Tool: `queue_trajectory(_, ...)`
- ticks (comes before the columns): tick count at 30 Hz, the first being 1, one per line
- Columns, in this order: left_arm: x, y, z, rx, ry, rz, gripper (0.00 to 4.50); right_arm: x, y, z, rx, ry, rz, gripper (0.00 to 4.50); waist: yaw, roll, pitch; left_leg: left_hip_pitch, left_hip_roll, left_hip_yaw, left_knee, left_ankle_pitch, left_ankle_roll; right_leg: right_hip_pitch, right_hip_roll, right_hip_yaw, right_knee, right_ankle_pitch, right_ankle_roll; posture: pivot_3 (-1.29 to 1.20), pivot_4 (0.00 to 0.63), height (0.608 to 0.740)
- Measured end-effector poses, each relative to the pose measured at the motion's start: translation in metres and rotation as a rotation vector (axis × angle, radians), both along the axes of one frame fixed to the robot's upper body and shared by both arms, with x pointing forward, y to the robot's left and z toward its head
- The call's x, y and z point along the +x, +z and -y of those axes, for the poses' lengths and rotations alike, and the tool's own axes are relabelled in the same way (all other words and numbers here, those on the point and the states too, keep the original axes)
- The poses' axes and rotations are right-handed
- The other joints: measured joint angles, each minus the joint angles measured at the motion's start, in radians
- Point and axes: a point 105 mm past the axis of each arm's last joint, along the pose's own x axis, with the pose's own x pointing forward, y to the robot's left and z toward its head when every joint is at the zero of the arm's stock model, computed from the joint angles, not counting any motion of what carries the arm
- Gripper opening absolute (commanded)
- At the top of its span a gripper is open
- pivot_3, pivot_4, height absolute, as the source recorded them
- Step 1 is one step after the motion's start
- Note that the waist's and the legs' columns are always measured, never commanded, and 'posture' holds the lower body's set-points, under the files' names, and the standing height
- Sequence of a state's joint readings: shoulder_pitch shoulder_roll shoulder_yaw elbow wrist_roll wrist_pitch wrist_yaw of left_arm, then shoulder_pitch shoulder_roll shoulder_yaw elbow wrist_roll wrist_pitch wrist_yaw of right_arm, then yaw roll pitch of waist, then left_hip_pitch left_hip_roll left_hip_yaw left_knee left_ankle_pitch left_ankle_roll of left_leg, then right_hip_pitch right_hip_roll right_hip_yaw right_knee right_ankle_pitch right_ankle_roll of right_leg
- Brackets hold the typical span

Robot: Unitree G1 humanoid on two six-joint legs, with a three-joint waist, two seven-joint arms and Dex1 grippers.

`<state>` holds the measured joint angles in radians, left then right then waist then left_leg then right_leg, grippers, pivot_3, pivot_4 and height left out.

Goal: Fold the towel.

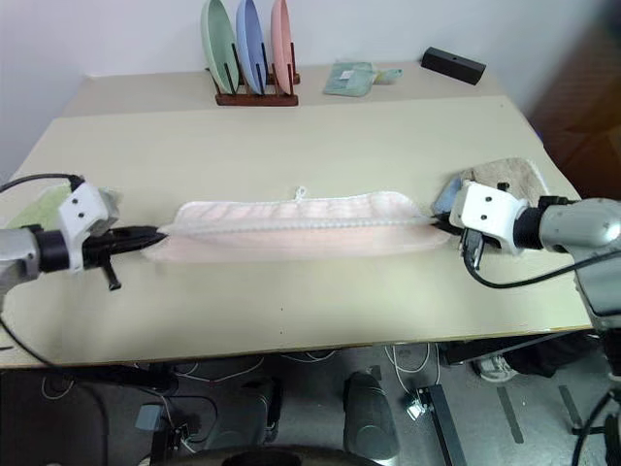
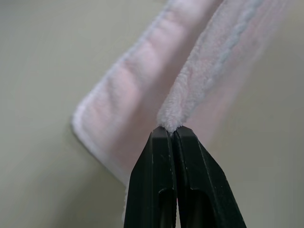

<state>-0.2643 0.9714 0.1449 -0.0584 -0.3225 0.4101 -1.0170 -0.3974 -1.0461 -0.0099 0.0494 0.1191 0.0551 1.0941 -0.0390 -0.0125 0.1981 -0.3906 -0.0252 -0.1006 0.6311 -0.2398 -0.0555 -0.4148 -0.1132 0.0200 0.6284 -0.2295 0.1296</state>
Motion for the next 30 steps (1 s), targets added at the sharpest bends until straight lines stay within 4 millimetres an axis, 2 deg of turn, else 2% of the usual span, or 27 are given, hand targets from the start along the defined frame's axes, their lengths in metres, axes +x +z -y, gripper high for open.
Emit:
queue_trajectory(4, 0.028, -0.011, 0.002, 0.030, -0.001, 0.007, 0.00, 0.029, -0.004, -0.003, 0.003, -0.019, 0.022, 0.07, -0.006, 0.000, 0.000, -0.001, 0.000, 0.001, -0.001, 0.000, 0.000, -0.002, 0.000, 0.000, 0.001, 0.000, 0.000, 0.00, 0.150, 0.740)
queue_trajectory(9, 0.051, -0.026, 0.005, 0.031, 0.016, 0.006, 0.00, 0.054, -0.011, -0.006, 0.008, -0.038, 0.042, 0.07, -0.006, 0.000, 0.000, -0.001, 0.000, 0.001, -0.001, 0.000, 0.000, -0.003, 0.000, 0.000, 0.001, 0.000, 0.000, 0.00, 0.150, 0.740)
queue_trajectory(14, 0.056, -0.041, 0.001, 0.044, 0.032, -0.014, 0.00, 0.065, -0.025, -0.006, 0.014, -0.046, 0.021, 0.07, -0.005, 0.000, 0.000, -0.001, 0.000, 0.001, -0.001, 0.000, 0.000, -0.003, 0.000, 0.000, 0.001, 0.000, 0.000, 0.00, 0.150, 0.740)
queue_trajectory(21, 0.058, -0.047, -0.004, 0.041, 0.058, -0.015, 0.00, 0.073, -0.030, -0.007, 0.023, -0.051, 0.052, 0.07, -0.006, 0.000, 0.000, -0.001, 0.000, 0.001, -0.001, 0.000, 0.000, -0.003, 0.000, 0.000, 0.002, 0.000, 0.000, 0.00, 0.150, 0.740)
queue_trajectory(22, 0.059, -0.047, -0.004, 0.039, 0.059, -0.015, 0.28, 0.074, -0.030, -0.007, 0.027, -0.053, 0.059, 0.02, -0.006, 0.000, 0.000, -0.001, 0.000, 0.001, -0.001, 0.000, 0.000, -0.003, 0.000, 0.000, 0.002, 0.000, 0.000, 0.00, 0.150, 0.740)
queue_trajectory(24, 0.059, -0.047, -0.005, 0.029, 0.070, -0.016, 0.87, 0.078, -0.029, -0.006, 0.033, -0.071, 0.073, 0.59, -0.006, 0.000, 0.000, -0.001, 0.000, 0.001, -0.001, 0.000, 0.000, -0.003, 0.000, 0.000, 0.002, 0.000, 0.000, 0.00, 0.150, 0.740)
queue_trajectory(25, 0.060, -0.047, -0.007, 0.023, 0.083, -0.014, 1.40, 0.080, -0.028, -0.004, 0.033, -0.087, 0.085, 0.93, -0.006, 0.000, 0.000, -0.001, 0.000, 0.000, -0.001, 0.000, 0.000, -0.003, 0.000, 0.000, 0.002, 0.000, 0.000, 0.00, 0.150, 0.740)
queue_trajectory(29, 0.065, -0.044, -0.016, 0.001, 0.159, 0.025, 3.47, 0.086, -0.022, 0.001, 0.029, -0.133, 0.147, 2.91, -0.006, 0.000, 0.000, -0.001, 0.000, 0.000, -0.001, 0.000, 0.000, -0.003, 0.000, 0.000, 0.002, 0.000, 0.000, 0.00, 0.150, 0.740)
queue_trajectory(30, 0.067, -0.042, -0.017, -0.011, 0.181, 0.044, 3.94, 0.087, -0.021, 0.002, 0.024, -0.138, 0.167, 2.92, -0.006, 0.000, 0.000, -0.001, 0.000, 0.000, -0.001, 0.000, 0.000, -0.003, 0.000, 0.000, 0.002, 0.000, 0.000, 0.00, 0.150, 0.740)
